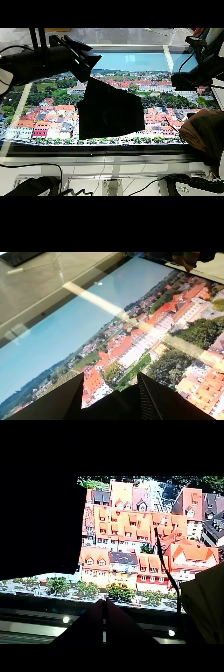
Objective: Fold the clothes and pants, and hang the long-sleeved shirts on hangers.
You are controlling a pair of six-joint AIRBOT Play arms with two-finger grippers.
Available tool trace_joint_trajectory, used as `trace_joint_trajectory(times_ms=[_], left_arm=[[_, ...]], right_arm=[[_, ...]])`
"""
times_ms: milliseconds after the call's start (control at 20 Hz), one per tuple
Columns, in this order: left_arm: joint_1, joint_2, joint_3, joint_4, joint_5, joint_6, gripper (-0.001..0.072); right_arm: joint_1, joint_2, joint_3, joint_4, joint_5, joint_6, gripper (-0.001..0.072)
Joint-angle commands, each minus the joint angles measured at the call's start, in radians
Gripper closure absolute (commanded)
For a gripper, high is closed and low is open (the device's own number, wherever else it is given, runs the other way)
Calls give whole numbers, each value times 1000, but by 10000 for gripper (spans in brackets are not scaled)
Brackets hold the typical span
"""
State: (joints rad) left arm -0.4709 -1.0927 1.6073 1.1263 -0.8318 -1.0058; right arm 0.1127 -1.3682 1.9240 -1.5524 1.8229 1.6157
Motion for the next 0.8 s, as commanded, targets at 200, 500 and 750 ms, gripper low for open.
trace_joint_trajectory(times_ms=[200, 500, 750], left_arm=[[-3, 0, 0, -30, -16, 0, 332], [1, 0, 0, 175, -359, -8, 681], [107, 19, -3, 206, -501, -91, 682]], right_arm=[[0, -1, 0, -19, -301, -14, 673], [-102, -4, -92, -35, -210, -209, 674], [-337, 0, -455, 470, -220, -426, 674]])
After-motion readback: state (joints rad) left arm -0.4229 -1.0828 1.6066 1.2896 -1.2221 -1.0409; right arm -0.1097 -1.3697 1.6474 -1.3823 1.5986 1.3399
